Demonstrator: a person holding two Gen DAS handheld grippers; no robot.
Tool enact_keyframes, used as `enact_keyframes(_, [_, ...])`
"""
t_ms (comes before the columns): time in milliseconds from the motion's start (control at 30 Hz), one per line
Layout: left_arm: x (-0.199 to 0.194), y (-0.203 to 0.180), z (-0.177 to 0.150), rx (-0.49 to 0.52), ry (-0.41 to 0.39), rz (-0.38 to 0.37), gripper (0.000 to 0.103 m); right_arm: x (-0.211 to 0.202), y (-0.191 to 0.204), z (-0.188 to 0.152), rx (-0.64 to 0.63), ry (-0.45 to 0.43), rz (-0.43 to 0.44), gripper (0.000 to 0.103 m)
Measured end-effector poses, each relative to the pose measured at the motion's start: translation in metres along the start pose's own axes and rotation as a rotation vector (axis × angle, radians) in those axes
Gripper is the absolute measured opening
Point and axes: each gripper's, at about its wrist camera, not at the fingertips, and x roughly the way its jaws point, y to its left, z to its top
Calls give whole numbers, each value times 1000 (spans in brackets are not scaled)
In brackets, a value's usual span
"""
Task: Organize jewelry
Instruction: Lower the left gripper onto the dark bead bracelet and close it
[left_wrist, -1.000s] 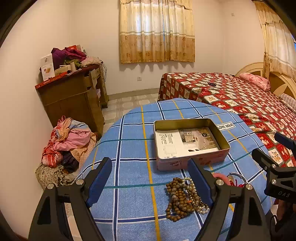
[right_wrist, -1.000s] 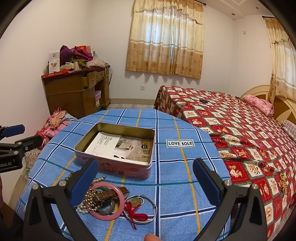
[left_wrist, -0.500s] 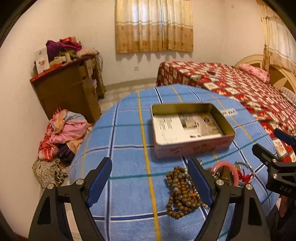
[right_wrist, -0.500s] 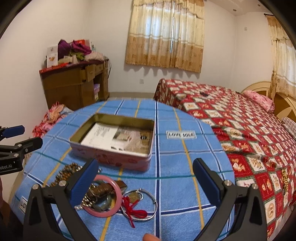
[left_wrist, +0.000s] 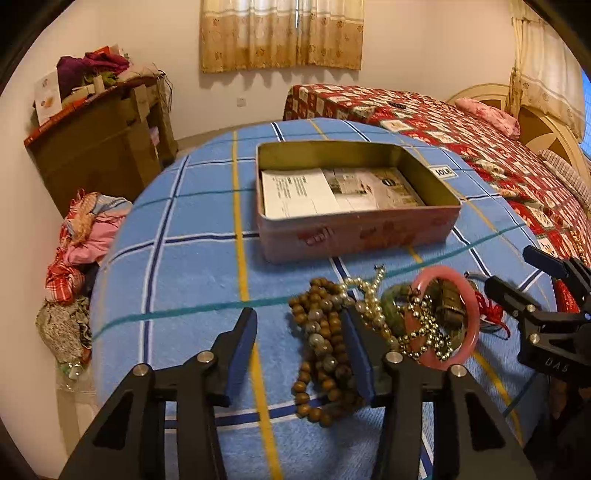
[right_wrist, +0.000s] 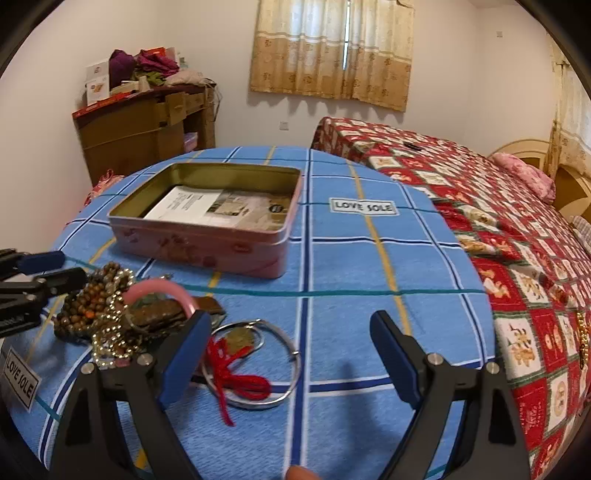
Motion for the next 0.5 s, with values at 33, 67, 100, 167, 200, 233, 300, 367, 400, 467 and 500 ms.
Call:
enact_keyframes(33, [1, -1, -1, 3, 4, -8, 42, 2, 2, -1, -5, 1, 2, 89])
enact_keyframes(67, [3, -2, -2, 6, 10, -19, 35, 3, 4, -2, -9, 5, 3, 90])
enact_keyframes(100, [5, -3, -4, 5, 21, -38, 31, 4, 6, -3, -12, 9, 6, 89])
enact_keyframes(167, [4, -2, -4, -13, 21, -67, 18, 6, 7, -4, -16, 13, 9, 89])
enact_keyframes(200, [1, -1, -4, -12, 13, -64, 14, 5, 8, -4, -17, 11, 9, 89])
enact_keyframes(233, [-2, -1, -3, -10, 2, -59, 11, 5, 8, -4, -17, 9, 8, 90])
enact_keyframes(300, [-7, 1, 1, -14, -15, -69, 9, 3, 6, -3, -11, 2, 7, 89])
enact_keyframes(367, [-12, 0, 4, 0, -34, -72, 9, 2, 4, -2, -3, -1, 8, 89])
enact_keyframes(400, [-15, -1, 5, 4, -42, -75, 9, 3, 4, -2, -2, -2, 8, 89])
enact_keyframes(467, [-18, -3, 6, 9, -52, -87, 9, 4, 4, -1, -1, 2, 10, 89])
enact_keyframes(500, [-19, -4, 7, 13, -56, -88, 9, 5, 4, -1, 0, 4, 12, 89])
